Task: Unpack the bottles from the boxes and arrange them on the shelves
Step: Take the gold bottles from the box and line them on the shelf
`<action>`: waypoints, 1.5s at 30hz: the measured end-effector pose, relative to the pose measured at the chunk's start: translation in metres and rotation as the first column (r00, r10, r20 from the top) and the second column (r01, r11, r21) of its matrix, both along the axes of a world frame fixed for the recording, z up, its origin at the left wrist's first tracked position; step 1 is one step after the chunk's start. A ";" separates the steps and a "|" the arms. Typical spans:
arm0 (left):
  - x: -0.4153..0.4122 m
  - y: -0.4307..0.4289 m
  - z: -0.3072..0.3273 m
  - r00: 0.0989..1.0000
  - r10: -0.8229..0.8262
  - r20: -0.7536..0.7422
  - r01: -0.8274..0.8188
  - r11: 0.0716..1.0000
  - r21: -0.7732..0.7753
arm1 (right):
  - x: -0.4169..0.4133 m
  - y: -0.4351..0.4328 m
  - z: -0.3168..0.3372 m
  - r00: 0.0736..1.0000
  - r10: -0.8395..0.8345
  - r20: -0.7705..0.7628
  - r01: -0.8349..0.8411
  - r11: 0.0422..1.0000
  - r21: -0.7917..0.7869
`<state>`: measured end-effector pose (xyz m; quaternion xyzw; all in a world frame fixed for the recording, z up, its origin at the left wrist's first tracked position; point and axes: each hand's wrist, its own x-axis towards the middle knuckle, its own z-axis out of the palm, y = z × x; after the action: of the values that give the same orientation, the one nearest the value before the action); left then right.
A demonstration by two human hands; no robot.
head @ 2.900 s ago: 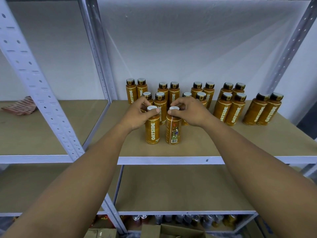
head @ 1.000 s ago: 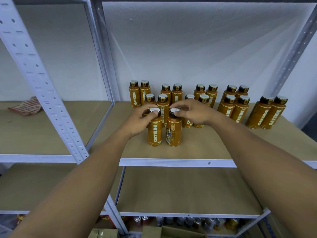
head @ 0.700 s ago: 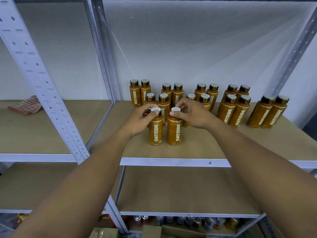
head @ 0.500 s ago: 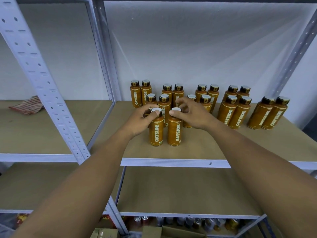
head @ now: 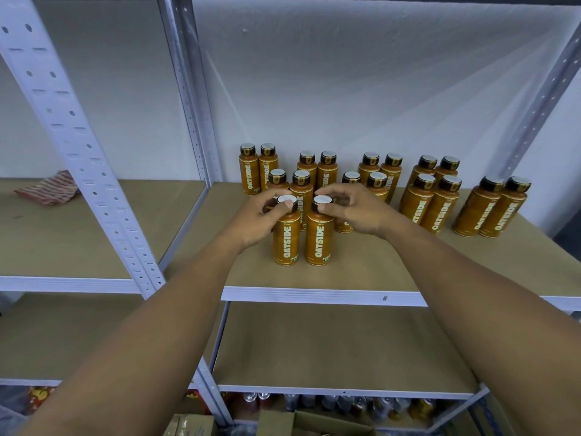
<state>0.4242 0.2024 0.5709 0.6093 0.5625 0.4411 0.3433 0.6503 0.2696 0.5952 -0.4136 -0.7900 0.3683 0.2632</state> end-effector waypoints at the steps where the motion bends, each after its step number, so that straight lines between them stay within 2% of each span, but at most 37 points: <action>1: 0.000 0.000 0.000 1.000 -0.001 0.000 0.001 1.000 0.002 | 0.000 0.000 -0.002 1.000 -0.005 -0.007 0.005 1.000 0.005; 16: -0.002 -0.001 -0.002 1.000 -0.007 -0.011 0.007 1.000 -0.005 | -0.009 -0.003 -0.009 0.998 0.003 -0.061 -0.004 1.000 -0.012; 21: -0.007 -0.016 -0.021 0.996 0.030 0.083 -0.028 0.999 -0.028 | 0.004 -0.013 -0.021 0.988 -0.105 -0.112 0.100 0.994 -0.046; 24: -0.010 -0.034 -0.051 0.974 0.220 -0.058 -0.220 0.975 -0.006 | 0.015 -0.031 -0.048 0.965 -0.260 -0.027 0.260 0.966 0.002; 26: -0.006 -0.051 -0.073 0.929 0.305 -0.208 -0.284 0.951 0.124 | 0.023 -0.045 -0.073 0.942 -0.334 0.034 0.329 0.939 0.097; 30: 0.008 -0.087 -0.125 0.779 0.331 -0.533 -0.072 0.892 0.447 | 0.039 -0.085 -0.127 0.920 -0.363 0.151 0.271 0.864 0.424; 33: 0.029 -0.110 -0.155 0.690 0.400 -0.604 -0.004 0.835 0.549 | 0.046 -0.114 -0.155 0.943 -0.331 0.030 0.241 0.745 0.622; 35: 0.045 -0.124 -0.171 0.686 0.382 -0.619 0.012 0.845 0.534 | 0.049 -0.130 -0.170 0.967 -0.256 0.000 0.172 0.652 0.739; 37: 0.060 -0.136 -0.190 0.700 0.341 -0.628 0.006 0.876 0.483 | 0.055 -0.141 -0.189 0.976 -0.218 0.030 0.113 0.615 0.780; 42: 0.100 -0.157 -0.257 0.702 0.228 -0.675 -0.062 0.963 0.261 | 0.083 -0.156 -0.255 0.977 -0.160 0.143 0.004 0.680 0.734; 45: 0.124 -0.164 -0.310 0.724 0.122 -0.679 -0.113 0.992 0.058 | 0.104 -0.161 -0.302 0.967 -0.209 0.145 0.094 0.823 0.560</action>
<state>0.5483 0.0386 0.2610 0.6936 0.6837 0.2117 0.0813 0.7542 0.1087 0.2934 -0.4173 -0.8490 0.0610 0.3184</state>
